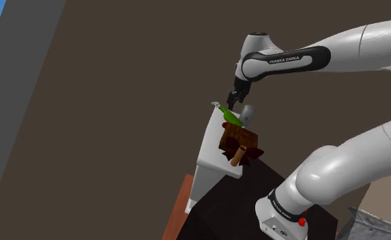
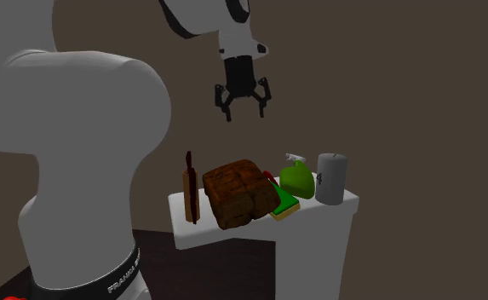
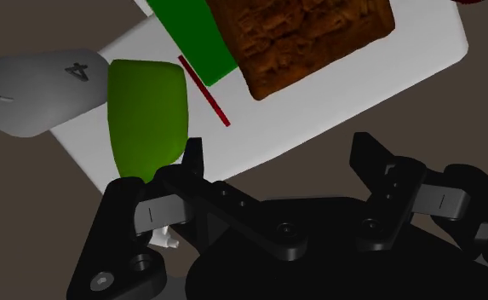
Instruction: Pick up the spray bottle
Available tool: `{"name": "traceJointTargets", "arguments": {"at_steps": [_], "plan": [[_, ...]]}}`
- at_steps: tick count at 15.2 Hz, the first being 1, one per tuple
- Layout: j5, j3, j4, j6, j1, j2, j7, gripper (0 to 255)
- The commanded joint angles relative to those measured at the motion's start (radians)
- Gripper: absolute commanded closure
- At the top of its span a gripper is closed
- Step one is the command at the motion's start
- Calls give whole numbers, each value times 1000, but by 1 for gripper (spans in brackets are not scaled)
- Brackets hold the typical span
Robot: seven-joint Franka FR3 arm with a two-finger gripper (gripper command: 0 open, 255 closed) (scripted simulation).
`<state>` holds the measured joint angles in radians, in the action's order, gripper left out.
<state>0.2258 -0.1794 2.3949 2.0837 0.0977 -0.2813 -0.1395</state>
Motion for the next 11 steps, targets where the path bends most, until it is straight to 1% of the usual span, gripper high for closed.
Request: {"name": "traceJointTargets", "arguments": {"at_steps": [1, 6, 11], "plan": [[10, -21, -14, 56, 13, 64, -15, 0], [7, -60, -102, 163, 38, 246, -54, 0], [-20, -86, -219, 245, 69, 433, -100, 0]]}}
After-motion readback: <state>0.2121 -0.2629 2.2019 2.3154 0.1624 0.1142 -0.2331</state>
